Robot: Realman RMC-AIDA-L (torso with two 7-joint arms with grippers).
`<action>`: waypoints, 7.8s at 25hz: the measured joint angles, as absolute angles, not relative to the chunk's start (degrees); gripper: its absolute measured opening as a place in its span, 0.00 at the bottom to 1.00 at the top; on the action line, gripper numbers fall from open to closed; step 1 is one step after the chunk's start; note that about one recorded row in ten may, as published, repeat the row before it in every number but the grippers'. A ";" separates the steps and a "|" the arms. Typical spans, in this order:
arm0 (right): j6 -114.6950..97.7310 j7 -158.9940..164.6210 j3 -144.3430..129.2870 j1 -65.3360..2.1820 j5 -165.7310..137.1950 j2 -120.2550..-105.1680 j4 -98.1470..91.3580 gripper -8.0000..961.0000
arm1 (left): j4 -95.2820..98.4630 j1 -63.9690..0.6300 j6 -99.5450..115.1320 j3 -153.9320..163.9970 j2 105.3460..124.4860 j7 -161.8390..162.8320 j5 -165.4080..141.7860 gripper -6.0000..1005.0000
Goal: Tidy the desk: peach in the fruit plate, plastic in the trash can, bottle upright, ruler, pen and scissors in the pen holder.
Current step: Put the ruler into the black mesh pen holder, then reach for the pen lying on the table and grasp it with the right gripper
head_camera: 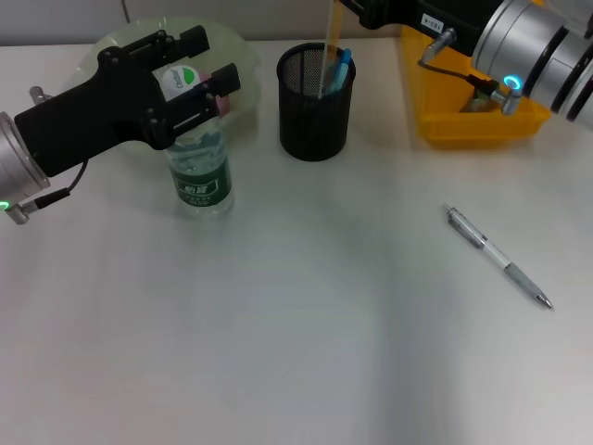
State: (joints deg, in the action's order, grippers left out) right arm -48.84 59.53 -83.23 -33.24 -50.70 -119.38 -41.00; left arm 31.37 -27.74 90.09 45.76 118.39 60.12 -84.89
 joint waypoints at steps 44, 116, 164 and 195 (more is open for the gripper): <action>-48.34 54.63 -81.82 -40.35 -50.62 -119.47 -32.99 0.50 | 31.20 -28.28 89.28 46.14 118.47 60.12 -85.00 0.59; -101.09 152.16 -68.25 -49.89 -157.48 -116.83 -62.32 0.49 | 28.94 -25.12 92.62 47.80 118.56 59.87 -85.44 0.59; -84.41 153.52 -71.76 -51.43 -162.78 -119.09 -47.73 0.49 | 28.21 -24.90 92.34 47.80 118.56 59.41 -85.43 0.59; -83.30 153.39 -73.74 -52.01 -162.33 -119.37 -46.10 0.41 | 28.21 -24.82 92.47 47.81 118.56 59.50 -85.08 0.59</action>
State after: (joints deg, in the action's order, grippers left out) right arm -83.30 153.39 -73.74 -52.01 -162.33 -119.37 -46.10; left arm 28.21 -24.82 92.47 47.81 118.56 59.50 -85.08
